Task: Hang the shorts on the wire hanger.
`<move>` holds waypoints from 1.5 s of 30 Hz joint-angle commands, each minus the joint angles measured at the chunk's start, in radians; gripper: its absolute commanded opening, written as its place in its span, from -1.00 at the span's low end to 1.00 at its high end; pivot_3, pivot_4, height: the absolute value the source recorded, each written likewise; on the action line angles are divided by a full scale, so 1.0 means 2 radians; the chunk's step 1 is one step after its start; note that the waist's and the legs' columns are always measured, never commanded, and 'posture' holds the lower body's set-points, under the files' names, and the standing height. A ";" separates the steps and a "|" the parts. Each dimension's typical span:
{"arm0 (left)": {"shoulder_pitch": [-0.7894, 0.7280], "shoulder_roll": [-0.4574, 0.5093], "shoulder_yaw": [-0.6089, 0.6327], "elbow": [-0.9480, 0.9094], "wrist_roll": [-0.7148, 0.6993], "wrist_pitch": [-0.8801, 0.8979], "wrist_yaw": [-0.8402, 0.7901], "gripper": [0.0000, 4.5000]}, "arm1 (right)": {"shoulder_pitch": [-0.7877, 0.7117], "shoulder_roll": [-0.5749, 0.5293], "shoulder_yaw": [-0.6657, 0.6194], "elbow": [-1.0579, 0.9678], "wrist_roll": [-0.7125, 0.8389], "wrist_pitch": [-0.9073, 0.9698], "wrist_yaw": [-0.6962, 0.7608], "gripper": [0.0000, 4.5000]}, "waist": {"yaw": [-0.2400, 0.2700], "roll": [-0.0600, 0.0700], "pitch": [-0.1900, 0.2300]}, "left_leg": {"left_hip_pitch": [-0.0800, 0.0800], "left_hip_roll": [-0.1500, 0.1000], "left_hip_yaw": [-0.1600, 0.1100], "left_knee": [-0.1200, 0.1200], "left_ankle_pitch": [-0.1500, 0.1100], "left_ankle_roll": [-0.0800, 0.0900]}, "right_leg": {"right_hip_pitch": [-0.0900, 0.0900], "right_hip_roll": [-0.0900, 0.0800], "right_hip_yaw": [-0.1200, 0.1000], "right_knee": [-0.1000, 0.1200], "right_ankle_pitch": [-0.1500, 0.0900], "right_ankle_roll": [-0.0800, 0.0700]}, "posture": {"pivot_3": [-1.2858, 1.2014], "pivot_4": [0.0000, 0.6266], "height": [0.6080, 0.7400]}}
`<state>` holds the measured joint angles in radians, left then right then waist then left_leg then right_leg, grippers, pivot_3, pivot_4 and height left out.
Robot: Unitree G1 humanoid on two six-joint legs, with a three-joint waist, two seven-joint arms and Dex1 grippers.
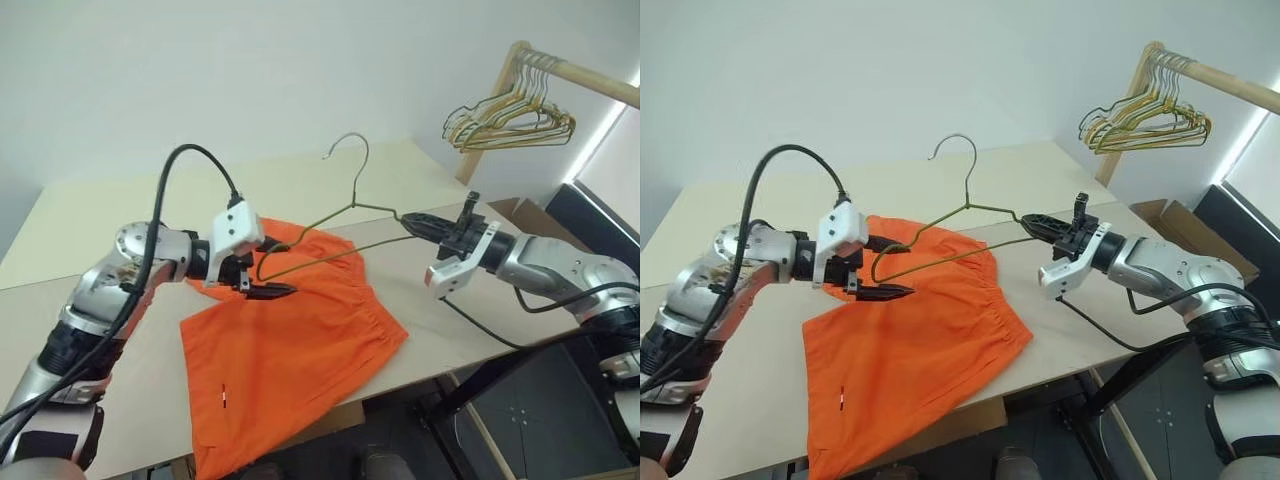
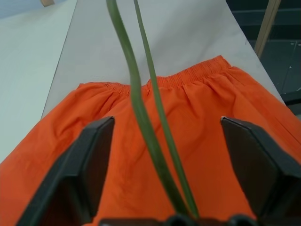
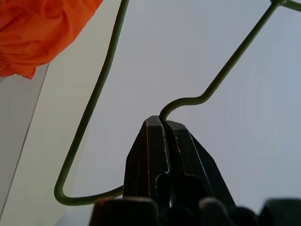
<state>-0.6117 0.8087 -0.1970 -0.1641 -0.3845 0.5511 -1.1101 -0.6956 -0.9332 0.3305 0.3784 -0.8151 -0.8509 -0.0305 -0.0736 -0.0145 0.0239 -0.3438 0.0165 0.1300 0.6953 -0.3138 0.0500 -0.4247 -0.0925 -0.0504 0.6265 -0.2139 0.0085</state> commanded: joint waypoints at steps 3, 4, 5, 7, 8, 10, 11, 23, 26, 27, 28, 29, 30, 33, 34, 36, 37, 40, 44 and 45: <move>-0.013 -0.009 0.007 0.003 0.014 0.000 0.004 -0.11 | -0.016 -0.003 -0.021 -0.008 0.006 -0.007 -0.006 -1.00 | 0.000 0.000 0.000 | 0.000 0.000 0.000 0.000 0.000 0.000 | 0.000 0.000 0.000 0.000 0.000 0.000 | -0.02 -1.00 1.00; -0.013 -0.010 0.008 0.003 0.015 0.000 0.003 -0.27 | -0.016 -0.004 -0.022 -0.009 0.006 -0.007 -0.006 -1.00 | 0.000 0.000 0.000 | 0.000 0.000 0.000 0.000 0.000 0.000 | 0.000 0.000 0.000 0.000 0.000 0.000 | -0.02 -1.00 1.00; -0.012 -0.011 0.009 0.002 0.016 -0.001 0.002 -0.39 | -0.016 -0.004 -0.022 -0.009 0.006 -0.007 -0.006 -1.00 | 0.000 0.000 0.000 | 0.000 0.000 0.000 0.000 0.000 0.000 | 0.000 0.000 0.000 0.000 0.000 0.000 | -0.02 -1.00 1.00; -0.010 -0.011 0.010 0.002 0.017 0.000 0.001 -0.68 | -0.015 -0.004 -0.023 -0.010 0.007 -0.007 -0.006 -1.00 | 0.000 0.000 0.000 | 0.000 0.000 0.000 0.000 0.000 0.000 | 0.000 0.000 0.001 0.000 0.000 0.000 | -0.02 -1.00 1.00; -0.009 -0.010 0.010 0.002 0.017 0.001 0.000 -0.78 | -0.015 -0.004 -0.023 -0.011 0.007 -0.006 -0.005 -1.00 | 0.000 0.000 0.000 | 0.000 0.000 0.000 0.000 0.000 0.000 | 0.000 0.000 0.001 0.000 0.000 0.000 | -0.02 -1.00 1.00; -0.009 -0.011 0.011 0.001 0.017 0.005 0.002 -0.99 | -0.015 -0.003 -0.023 -0.011 0.008 -0.006 -0.005 -1.00 | 0.000 0.000 0.000 | 0.000 0.000 0.000 0.000 0.000 0.000 | 0.000 0.000 0.001 0.000 0.000 0.000 | -0.02 -1.00 1.00; -0.010 -0.013 0.010 0.002 0.019 0.011 0.009 -0.99 | -0.015 -0.003 -0.024 -0.012 0.008 -0.007 -0.004 -1.00 | 0.000 0.000 0.000 | 0.000 0.000 0.000 0.000 0.000 0.000 | 0.000 0.000 0.001 0.000 0.000 0.000 | -0.02 -1.00 1.00; -0.013 -0.021 0.028 -0.001 0.019 0.037 0.025 -1.00 | 0.004 -0.002 -0.020 -0.023 0.101 -0.034 0.087 0.20 | 0.000 0.000 0.000 | 0.001 0.000 0.000 0.000 0.000 0.000 | 0.000 0.000 0.002 0.000 0.000 0.000 | -0.01 -1.00 1.00; -0.011 -0.016 0.028 0.003 0.027 0.029 0.026 -1.00 | 0.022 -0.017 -0.010 -0.035 0.203 -0.018 0.179 0.68 | 0.001 0.000 0.000 | 0.001 0.000 0.000 0.000 0.000 0.000 | 0.000 0.000 0.003 0.000 0.000 0.000 | -0.01 -1.00 1.00; -0.011 -0.013 0.027 0.005 0.031 0.024 0.025 -1.00 | 0.029 -0.025 -0.007 -0.045 0.241 -0.004 0.217 0.80 | 0.002 0.000 0.000 | 0.001 0.000 0.000 0.000 0.000 0.000 | 0.000 0.000 0.003 0.000 0.000 0.000 | -0.01 -1.00 1.00; -0.010 -0.011 0.026 0.006 0.035 0.020 0.024 -1.00 | 0.037 -0.031 -0.007 -0.057 0.277 0.013 0.253 0.94 | 0.002 0.000 0.000 | 0.001 0.000 0.000 0.000 0.000 0.001 | 0.001 0.000 0.003 0.000 0.000 0.000 | -0.01 -1.00 1.00; -0.009 -0.009 0.025 0.007 0.038 0.014 0.024 -1.00 | 0.044 -0.036 -0.007 -0.075 0.321 0.036 0.289 0.98 | 0.002 0.000 0.000 | 0.001 0.000 0.000 0.000 0.000 0.001 | 0.001 0.000 0.003 0.000 0.000 0.000 | -0.01 -1.00 1.00; -0.008 -0.008 0.025 0.007 0.040 0.011 0.022 -1.00 | 0.051 -0.039 -0.011 -0.094 0.363 0.066 0.324 0.98 | 0.002 0.000 0.000 | 0.001 0.000 0.000 0.000 -0.001 0.001 | 0.001 0.000 0.003 0.000 0.000 0.000 | -0.01 -1.00 1.00; -0.004 -0.004 0.023 0.005 0.043 0.000 0.017 -1.00 | 0.059 -0.046 -0.020 -0.149 0.463 0.192 0.421 0.98 | 0.002 0.000 0.000 | 0.001 0.000 0.000 0.000 -0.001 0.002 | 0.001 0.000 0.003 0.000 0.000 0.000 | -0.01 -1.00 1.00; -0.003 -0.004 0.023 0.004 0.043 -0.002 0.016 -1.00 | 0.056 -0.045 -0.023 -0.168 0.495 0.254 0.446 0.98 | 0.001 0.000 0.000 | 0.001 0.000 0.000 0.000 -0.001 0.002 | 0.001 0.000 0.003 0.000 0.000 0.000 | -0.01 -1.00 1.00; -0.002 -0.005 0.024 0.002 0.042 -0.005 0.016 -1.00 | 0.042 -0.044 -0.027 -0.200 0.540 0.369 0.485 0.98 | 0.002 0.000 0.000 | 0.002 0.000 0.000 0.000 -0.001 0.002 | 0.001 0.000 0.004 0.001 0.000 0.000 | 0.00 -1.00 1.00; -0.001 -0.005 0.024 0.001 0.042 -0.006 0.016 -1.00 | 0.026 -0.041 -0.026 -0.211 0.556 0.435 0.501 0.98 | 0.003 0.000 0.000 | 0.002 0.000 0.000 0.001 -0.001 0.002 | 0.001 0.000 0.004 0.001 0.000 0.000 | 0.00 -1.00 1.00; 0.002 -0.005 0.025 -0.002 0.042 -0.010 0.013 -1.00 | -0.023 -0.028 -0.013 -0.213 0.555 0.549 0.538 0.98 | 0.004 0.000 0.000 | 0.001 0.000 0.001 0.001 -0.002 0.003 | 0.000 -0.001 0.003 0.002 0.000 0.000 | 0.00 -1.00 1.00; 0.005 -0.005 0.026 -0.005 0.043 -0.016 0.011 -1.00 | -0.083 -0.008 0.016 -0.186 0.531 0.631 0.598 0.98 | 0.007 0.000 0.000 | 0.001 0.000 0.001 0.001 -0.002 0.004 | 0.000 -0.001 0.001 0.001 0.000 0.000 | 0.01 -1.00 1.00; 0.005 -0.005 0.026 -0.006 0.042 -0.017 0.011 -1.00 | -0.092 -0.001 0.020 -0.179 0.524 0.641 0.606 0.98 | 0.008 0.000 0.000 | 0.000 0.000 0.001 0.001 -0.002 0.004 | 0.000 -0.001 0.001 0.001 0.000 0.000 | 0.01 -1.00 1.00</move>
<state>-0.5914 0.7930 -0.1736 -0.1486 -0.2987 0.5391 -1.0852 -0.8495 -0.9441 0.3665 0.0071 0.2510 0.3819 1.1461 -0.0568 -0.0145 0.0239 -0.3440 0.0165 0.1319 0.6985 -0.3188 0.0581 -0.4258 -0.0943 -0.0482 0.6288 -0.2135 0.0084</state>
